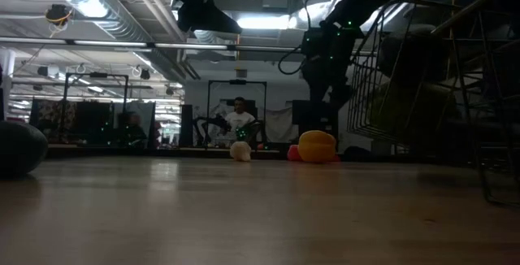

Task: Sort produce into baskets
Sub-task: Put the yellow bell pepper into the top wire basket

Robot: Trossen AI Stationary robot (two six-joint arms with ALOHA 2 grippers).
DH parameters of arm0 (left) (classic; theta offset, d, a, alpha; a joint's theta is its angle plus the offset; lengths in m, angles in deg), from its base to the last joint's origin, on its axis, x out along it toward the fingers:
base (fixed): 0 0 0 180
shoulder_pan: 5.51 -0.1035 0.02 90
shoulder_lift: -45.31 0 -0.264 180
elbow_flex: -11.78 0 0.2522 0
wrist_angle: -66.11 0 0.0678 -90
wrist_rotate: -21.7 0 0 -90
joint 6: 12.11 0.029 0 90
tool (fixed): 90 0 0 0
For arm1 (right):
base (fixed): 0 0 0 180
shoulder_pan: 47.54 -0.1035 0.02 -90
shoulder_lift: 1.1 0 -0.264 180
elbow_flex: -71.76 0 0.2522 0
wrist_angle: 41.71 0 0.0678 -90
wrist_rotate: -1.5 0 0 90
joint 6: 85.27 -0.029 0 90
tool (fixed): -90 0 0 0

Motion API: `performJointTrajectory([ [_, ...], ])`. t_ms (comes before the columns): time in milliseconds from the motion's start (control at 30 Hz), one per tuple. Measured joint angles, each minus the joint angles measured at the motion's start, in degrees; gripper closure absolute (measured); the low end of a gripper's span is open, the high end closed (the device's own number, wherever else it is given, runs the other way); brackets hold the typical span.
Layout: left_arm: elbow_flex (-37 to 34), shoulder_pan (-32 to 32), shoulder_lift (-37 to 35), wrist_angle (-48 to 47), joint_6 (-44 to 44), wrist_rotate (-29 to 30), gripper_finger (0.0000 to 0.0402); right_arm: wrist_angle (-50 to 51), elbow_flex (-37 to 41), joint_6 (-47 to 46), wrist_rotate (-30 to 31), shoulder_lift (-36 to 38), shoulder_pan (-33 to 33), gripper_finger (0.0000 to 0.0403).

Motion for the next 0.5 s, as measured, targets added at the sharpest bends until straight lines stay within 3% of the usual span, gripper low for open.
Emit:
performJointTrajectory([
  [133,0.0,0.0,0.0,0.0,0.0,0.0,0.0009,0.03,0.0,1.44,-3.95,0.0,0.0,0.002],
  [500,0.0,0.06,0.0,-0.02,0.0,0.0,0.0009,0.35,0.0,2.71,-4.25,-0.87,-0.41,0.002],
])
